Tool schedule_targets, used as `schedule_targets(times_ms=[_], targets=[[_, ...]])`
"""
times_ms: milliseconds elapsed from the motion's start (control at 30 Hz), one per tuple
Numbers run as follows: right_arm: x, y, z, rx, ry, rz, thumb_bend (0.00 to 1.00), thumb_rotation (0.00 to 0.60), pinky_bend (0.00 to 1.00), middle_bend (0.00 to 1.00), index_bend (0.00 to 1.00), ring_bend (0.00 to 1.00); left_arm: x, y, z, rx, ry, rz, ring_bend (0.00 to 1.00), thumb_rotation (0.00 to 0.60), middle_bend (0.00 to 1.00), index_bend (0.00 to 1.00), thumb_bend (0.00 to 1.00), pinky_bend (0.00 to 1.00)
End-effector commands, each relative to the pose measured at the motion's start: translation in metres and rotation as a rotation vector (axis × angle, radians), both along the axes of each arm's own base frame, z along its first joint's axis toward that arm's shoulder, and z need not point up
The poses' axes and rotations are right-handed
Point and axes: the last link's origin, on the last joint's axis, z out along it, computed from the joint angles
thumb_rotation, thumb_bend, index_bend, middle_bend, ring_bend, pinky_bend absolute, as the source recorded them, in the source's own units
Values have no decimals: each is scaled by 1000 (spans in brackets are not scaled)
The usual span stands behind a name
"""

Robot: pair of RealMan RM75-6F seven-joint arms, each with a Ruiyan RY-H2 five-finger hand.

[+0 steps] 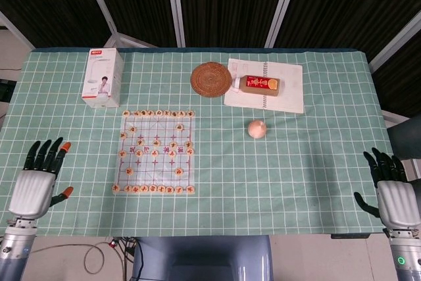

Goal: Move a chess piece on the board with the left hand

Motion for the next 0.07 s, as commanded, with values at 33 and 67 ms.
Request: schedule_targets(times_ms=[33, 67], targets=[[0, 0, -1, 1, 4, 1, 344, 600, 0, 0, 0, 0, -12, -6, -2, -17, 6, 7, 0, 600, 0, 0, 0, 0], [-1, 0, -1, 2, 7, 0, 344, 600, 0, 0, 0, 0, -14, -6, -4, -28, 1, 17, 0, 600, 0, 0, 0, 0]])
